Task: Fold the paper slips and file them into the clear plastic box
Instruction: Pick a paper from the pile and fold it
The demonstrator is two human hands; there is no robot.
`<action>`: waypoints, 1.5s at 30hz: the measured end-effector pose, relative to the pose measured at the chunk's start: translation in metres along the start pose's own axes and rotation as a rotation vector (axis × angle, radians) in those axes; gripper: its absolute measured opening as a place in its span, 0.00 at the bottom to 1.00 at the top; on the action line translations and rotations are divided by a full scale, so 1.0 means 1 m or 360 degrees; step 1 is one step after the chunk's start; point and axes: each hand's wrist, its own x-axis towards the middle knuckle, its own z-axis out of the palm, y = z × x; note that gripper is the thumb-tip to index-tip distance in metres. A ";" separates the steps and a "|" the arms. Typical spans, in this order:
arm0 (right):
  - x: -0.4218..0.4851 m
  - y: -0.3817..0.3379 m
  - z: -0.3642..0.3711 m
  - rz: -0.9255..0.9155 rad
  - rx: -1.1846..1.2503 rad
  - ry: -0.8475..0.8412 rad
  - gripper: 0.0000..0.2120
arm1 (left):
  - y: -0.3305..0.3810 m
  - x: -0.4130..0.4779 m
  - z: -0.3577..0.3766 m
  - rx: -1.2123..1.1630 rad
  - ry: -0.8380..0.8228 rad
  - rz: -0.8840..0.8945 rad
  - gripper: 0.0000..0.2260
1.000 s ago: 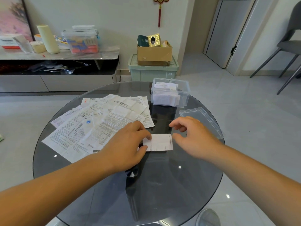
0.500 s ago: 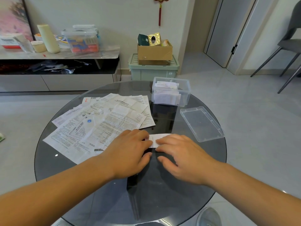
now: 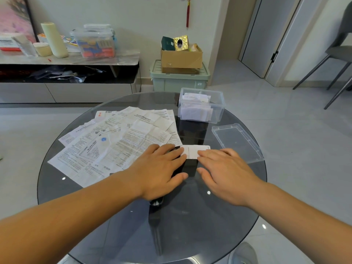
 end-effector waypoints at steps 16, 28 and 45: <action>0.012 0.007 -0.005 0.0009 0.0163 0.0308 0.24 | -0.023 -0.021 -0.005 -0.0501 0.0612 -0.0242 0.19; 0.032 -0.027 -0.024 -0.0042 0.0454 0.0480 0.16 | -0.085 -0.054 -0.014 -0.0571 0.0340 -0.1109 0.22; 0.061 -0.086 -0.012 -0.0310 0.0539 -0.0171 0.22 | -0.101 -0.069 -0.018 -0.1158 0.0385 -0.1081 0.11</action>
